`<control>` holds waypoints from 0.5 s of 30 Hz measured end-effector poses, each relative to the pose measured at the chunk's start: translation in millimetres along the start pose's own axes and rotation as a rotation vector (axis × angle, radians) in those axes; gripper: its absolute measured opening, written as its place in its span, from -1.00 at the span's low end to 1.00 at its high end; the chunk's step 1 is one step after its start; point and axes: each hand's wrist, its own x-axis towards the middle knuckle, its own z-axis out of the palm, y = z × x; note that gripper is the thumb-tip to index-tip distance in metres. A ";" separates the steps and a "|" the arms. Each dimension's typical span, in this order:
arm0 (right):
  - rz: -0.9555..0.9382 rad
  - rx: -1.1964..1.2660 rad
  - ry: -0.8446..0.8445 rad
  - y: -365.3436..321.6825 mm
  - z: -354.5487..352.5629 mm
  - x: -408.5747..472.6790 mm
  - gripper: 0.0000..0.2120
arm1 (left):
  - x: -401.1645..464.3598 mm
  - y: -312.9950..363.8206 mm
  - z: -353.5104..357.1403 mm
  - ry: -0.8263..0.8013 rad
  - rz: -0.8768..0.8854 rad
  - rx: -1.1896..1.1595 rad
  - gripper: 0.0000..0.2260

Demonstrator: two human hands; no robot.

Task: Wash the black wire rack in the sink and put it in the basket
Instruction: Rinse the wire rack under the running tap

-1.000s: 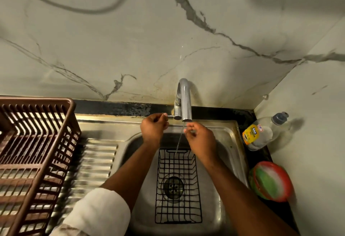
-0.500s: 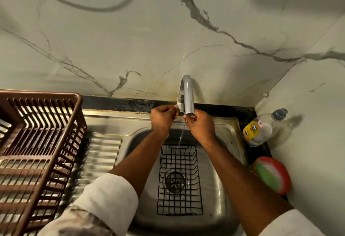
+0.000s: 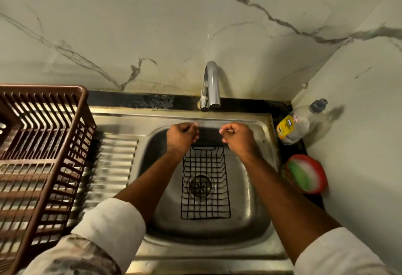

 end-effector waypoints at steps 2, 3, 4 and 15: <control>0.026 -0.062 -0.023 22.3 -1.5 -18.9 -0.98 | -12.2 -26.6 -9.0 0.047 -0.070 0.064 -0.93; 0.055 -0.100 -0.034 33.7 -1.3 -28.8 -0.98 | -17.0 -40.8 -14.0 0.074 -0.093 0.109 -0.91; 0.091 -0.128 -0.040 47.0 -0.6 -39.0 -0.96 | -24.3 -52.7 -18.8 0.100 -0.118 0.148 -0.90; 0.177 -0.178 0.109 88.2 -33.3 -125.9 -0.92 | -83.3 -71.6 9.6 -0.027 -0.027 0.255 -0.90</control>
